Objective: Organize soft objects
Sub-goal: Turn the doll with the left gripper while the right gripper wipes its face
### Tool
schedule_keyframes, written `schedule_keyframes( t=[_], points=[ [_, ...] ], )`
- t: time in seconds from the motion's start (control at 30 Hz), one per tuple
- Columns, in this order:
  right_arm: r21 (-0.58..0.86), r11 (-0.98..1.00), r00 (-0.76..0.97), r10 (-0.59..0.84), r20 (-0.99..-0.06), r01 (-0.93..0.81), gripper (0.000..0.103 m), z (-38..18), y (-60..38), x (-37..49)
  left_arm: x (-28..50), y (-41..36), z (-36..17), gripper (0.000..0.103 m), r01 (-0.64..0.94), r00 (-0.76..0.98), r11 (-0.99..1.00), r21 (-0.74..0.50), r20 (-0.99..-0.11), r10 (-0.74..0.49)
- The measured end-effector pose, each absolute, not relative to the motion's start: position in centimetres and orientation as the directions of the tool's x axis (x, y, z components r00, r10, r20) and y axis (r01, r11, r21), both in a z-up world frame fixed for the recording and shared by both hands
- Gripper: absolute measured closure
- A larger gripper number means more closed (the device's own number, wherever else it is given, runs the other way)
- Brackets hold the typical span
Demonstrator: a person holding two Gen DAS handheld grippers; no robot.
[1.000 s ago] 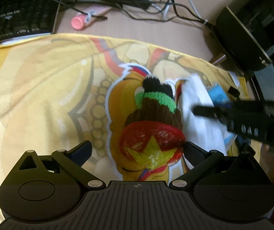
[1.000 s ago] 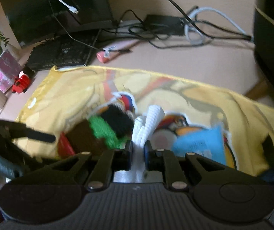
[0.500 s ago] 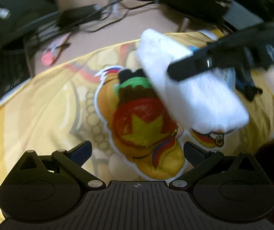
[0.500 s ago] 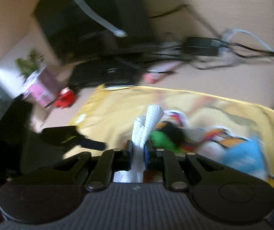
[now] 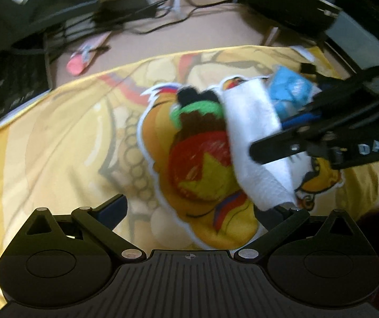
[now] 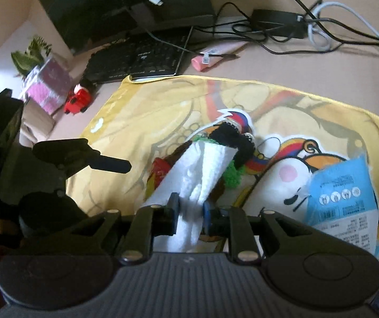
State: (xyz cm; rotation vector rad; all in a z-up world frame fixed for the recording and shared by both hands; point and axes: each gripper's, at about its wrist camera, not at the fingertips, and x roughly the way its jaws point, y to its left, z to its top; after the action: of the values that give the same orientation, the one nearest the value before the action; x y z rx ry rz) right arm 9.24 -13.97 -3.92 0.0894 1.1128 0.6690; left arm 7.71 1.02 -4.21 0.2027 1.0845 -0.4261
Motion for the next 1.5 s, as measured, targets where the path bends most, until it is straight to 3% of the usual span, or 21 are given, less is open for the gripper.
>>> schedule_keyframes(
  t=[0.17,0.43,0.73,0.87,1.07,1.17,1.2,1.23,1.33,1.43,1.5],
  points=[
    [0.397,0.822,0.341,0.541,-0.769,-0.409,0.091,-2.8,-15.5,9.3,7.8,-2.1,-3.5,0.0,0.562,0.414,0.827,0.033,-0.876,-0.247],
    [0.473,0.854,0.399,0.52,-0.755,-0.218,0.091,-4.3,-16.9,13.7,8.2,-5.2,-5.1,0.0,0.623,0.462,0.764,0.168,-0.867,-0.186],
    [0.334,0.916,0.365,0.396,-0.842,-0.222,0.089,-7.2,-17.1,13.9,9.2,-2.9,-2.3,0.0,0.57,0.489,0.821,0.037,-0.818,-0.303],
    [0.364,0.911,0.38,0.411,-0.829,-0.191,0.089,-6.9,-18.5,13.5,8.8,-4.9,-3.4,0.0,0.649,0.47,0.751,0.122,-0.84,-0.27],
    [0.441,0.888,0.457,0.448,-0.769,-0.129,0.088,-4.2,-21.4,12.6,7.4,-7.5,-7.1,0.0,0.725,0.53,0.596,0.344,-0.832,-0.164],
    [0.457,0.884,0.491,0.444,-0.749,-0.102,0.087,-3.3,-22.7,11.8,9.3,-5.5,-7.0,0.003,0.653,0.498,0.728,0.211,-0.843,-0.202],
    [0.463,0.881,0.496,0.444,-0.746,-0.093,0.087,-3.2,-23.0,11.7,10.1,-4.7,-6.8,0.009,0.615,0.485,0.774,0.154,-0.847,-0.217],
    [0.469,0.879,0.501,0.444,-0.743,-0.083,0.087,-3.2,-23.4,11.6,11.0,-3.7,-6.7,0.023,0.569,0.467,0.818,0.082,-0.851,-0.24],
    [0.484,0.873,0.507,0.443,-0.739,-0.058,0.087,-3.2,-24.3,11.6,13.8,0.3,-6.0,0.023,0.359,0.379,0.901,-0.244,-0.844,-0.379],
    [0.488,0.872,0.508,0.44,-0.74,-0.044,0.087,-3.2,-24.6,11.6,15.1,3.4,-6.2,0.023,0.164,0.325,0.806,-0.569,-0.741,-0.588],
    [0.491,0.87,0.508,0.446,-0.737,-0.051,0.087,-3.0,-24.4,11.6,15.0,4.2,-6.4,0.021,0.104,0.312,0.715,-0.691,-0.66,-0.683]
  ],
)
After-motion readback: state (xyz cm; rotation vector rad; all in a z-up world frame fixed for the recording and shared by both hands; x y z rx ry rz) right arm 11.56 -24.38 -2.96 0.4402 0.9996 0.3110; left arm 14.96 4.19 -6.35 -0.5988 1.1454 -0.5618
